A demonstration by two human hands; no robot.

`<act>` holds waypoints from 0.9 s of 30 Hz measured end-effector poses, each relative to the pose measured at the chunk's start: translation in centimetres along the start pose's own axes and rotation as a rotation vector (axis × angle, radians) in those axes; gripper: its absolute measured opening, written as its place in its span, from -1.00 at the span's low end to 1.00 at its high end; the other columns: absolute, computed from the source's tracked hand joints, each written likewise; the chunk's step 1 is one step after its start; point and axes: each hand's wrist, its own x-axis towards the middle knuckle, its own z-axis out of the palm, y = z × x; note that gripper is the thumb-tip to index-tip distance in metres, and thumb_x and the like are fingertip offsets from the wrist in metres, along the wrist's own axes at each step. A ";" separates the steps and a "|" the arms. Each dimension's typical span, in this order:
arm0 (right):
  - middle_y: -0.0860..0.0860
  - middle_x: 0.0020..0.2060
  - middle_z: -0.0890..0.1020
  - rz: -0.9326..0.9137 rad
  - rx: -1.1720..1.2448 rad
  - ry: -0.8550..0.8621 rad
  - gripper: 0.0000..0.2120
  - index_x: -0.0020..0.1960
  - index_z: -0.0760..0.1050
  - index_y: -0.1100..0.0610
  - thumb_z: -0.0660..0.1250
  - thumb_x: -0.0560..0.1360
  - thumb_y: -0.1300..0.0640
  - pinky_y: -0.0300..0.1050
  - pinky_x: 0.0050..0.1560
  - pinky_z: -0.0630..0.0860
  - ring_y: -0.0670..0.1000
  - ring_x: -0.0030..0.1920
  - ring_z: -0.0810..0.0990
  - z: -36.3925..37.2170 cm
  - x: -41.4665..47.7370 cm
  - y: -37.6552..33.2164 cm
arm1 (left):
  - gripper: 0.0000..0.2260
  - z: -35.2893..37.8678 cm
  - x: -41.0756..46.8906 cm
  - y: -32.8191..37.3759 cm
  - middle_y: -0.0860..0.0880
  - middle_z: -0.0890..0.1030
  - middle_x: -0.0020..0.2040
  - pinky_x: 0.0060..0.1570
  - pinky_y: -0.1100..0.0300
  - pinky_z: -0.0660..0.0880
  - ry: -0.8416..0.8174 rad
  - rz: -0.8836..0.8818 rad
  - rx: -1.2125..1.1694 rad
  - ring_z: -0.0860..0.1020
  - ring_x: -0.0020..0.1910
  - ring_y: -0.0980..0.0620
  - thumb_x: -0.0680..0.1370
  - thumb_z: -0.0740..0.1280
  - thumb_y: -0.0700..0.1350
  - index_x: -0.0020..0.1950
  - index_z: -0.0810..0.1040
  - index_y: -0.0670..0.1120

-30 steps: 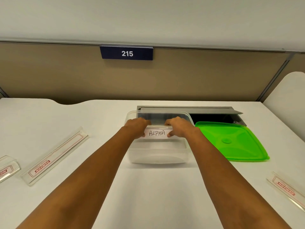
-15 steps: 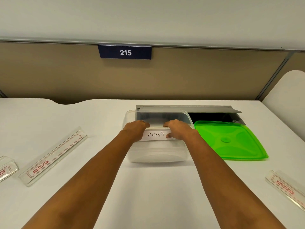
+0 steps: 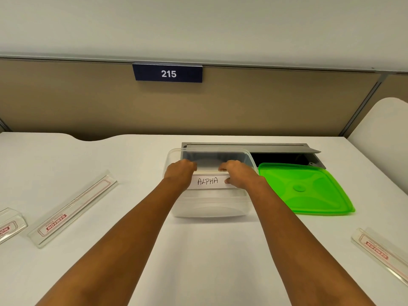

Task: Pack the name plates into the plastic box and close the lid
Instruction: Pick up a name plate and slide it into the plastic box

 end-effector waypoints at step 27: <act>0.09 0.11 0.61 -0.159 0.658 0.346 -0.75 0.21 0.51 0.18 0.28 0.55 0.17 -0.11 0.13 0.47 -0.05 -0.02 0.52 -1.4 -4.6 -17.8 | -0.73 -5.7 -13.5 -13.2 -0.08 0.58 0.25 0.20 0.05 0.44 0.555 -0.552 -0.757 0.53 0.24 -0.08 0.61 0.19 -0.11 0.28 0.51 -0.08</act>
